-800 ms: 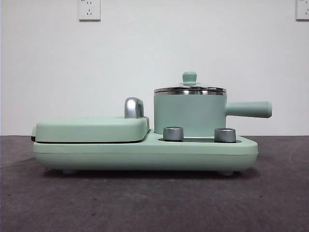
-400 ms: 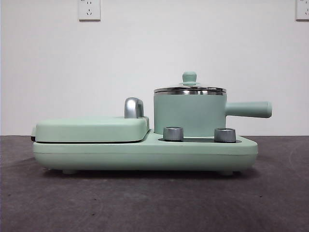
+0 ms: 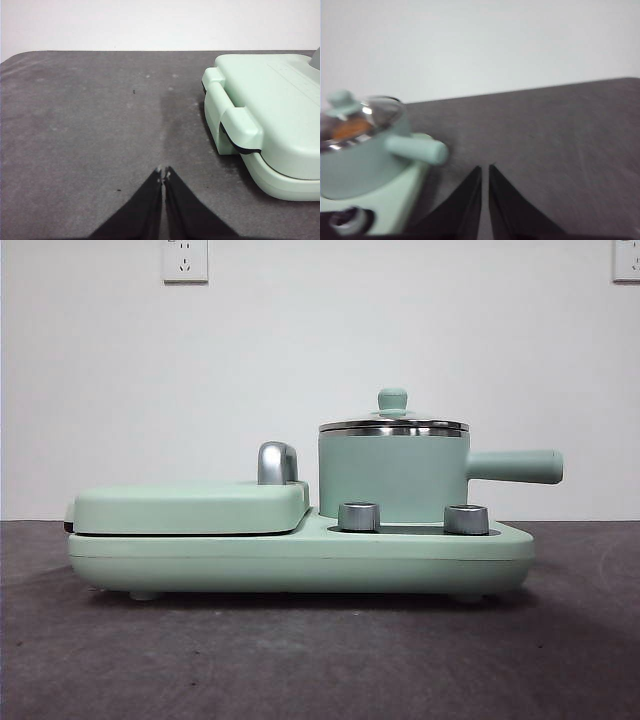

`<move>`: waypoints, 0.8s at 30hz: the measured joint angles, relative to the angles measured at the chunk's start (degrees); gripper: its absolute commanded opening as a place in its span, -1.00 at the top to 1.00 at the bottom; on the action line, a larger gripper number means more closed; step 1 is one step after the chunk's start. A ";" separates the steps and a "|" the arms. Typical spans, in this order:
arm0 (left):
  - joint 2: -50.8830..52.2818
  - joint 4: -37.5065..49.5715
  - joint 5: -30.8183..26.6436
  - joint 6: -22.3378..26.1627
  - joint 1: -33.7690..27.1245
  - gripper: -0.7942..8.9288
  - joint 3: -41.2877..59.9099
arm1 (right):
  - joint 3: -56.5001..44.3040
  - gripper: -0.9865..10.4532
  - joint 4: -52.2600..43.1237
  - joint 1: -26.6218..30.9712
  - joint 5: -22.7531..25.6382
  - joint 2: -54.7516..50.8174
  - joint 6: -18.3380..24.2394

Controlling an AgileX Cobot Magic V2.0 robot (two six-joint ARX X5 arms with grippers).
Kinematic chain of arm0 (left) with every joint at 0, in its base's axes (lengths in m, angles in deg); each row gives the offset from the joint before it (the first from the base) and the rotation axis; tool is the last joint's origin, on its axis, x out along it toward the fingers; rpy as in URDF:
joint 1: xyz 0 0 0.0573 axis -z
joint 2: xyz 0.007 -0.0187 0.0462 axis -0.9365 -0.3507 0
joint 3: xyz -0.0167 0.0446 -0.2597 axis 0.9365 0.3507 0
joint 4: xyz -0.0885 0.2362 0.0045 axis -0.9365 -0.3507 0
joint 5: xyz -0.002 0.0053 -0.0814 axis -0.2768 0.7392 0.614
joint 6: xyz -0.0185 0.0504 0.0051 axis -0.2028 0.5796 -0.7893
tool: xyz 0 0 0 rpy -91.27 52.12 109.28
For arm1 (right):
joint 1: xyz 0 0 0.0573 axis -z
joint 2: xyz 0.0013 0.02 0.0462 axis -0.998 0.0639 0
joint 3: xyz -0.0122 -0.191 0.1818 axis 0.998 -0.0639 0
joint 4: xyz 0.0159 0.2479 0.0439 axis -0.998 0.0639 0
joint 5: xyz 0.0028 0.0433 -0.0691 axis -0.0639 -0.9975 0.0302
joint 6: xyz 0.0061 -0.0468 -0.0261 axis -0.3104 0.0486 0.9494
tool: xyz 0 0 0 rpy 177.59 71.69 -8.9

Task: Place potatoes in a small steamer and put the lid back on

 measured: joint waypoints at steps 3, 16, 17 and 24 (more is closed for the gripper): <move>0.00 0.00 0.00 0.00 0.00 0.82 0.00 | -3.37 0.79 -0.39 0.28 2.95 -1.40 0.68; 0.00 0.00 0.00 0.00 0.00 0.82 0.00 | -10.40 0.79 -0.92 -0.13 5.42 -2.84 6.56; 0.00 0.00 0.00 0.00 -0.02 0.82 0.00 | -10.40 0.79 -0.87 -0.44 5.40 -2.84 6.95; 0.00 0.00 0.00 0.00 -0.02 0.82 0.00 | -10.40 0.79 -0.90 -1.07 5.40 -2.82 7.76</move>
